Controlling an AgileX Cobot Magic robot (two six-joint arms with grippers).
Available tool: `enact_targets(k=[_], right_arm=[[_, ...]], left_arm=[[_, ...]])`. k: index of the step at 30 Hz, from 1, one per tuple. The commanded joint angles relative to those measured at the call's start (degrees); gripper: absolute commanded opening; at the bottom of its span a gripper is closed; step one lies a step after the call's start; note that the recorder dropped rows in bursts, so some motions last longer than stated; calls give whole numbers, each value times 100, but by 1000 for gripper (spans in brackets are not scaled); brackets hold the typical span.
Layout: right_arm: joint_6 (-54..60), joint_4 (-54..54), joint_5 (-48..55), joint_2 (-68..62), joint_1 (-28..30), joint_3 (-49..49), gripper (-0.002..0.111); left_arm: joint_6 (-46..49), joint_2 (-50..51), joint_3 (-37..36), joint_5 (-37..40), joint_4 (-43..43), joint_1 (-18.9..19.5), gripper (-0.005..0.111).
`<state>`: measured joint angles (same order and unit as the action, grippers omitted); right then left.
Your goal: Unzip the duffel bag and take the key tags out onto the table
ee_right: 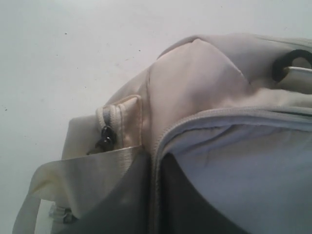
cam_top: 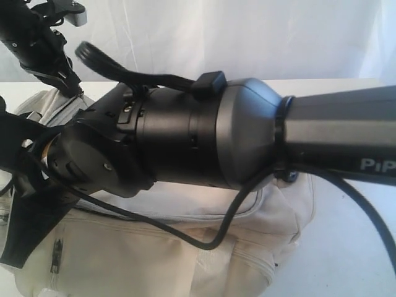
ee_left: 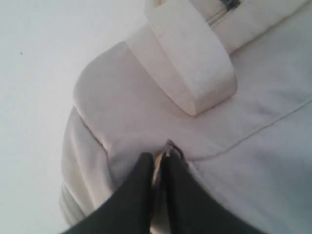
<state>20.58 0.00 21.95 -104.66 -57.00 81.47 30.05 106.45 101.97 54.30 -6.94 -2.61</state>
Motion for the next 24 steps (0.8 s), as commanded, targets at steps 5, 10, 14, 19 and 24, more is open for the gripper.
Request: enact_targets(k=[5,10,14,19,24], right_arm=[[-30,276,236,9,-119,16,0],[-30,276,235,26,-119,16,0],[-30,276,310,162,-119,20,5],[-30,260,659,375,-107,75,35],[-155,0,1390,867,-107,191,54]], left_arm=[[-78,-132,108,-86,189,18,79],[-233,-587,497,557,467,18,66],[-743,-1108,738,1198,694,18,45],[-887,-1928,473,1379,694,18,0],[-1040,-2855,-208,1567,625,18,0]])
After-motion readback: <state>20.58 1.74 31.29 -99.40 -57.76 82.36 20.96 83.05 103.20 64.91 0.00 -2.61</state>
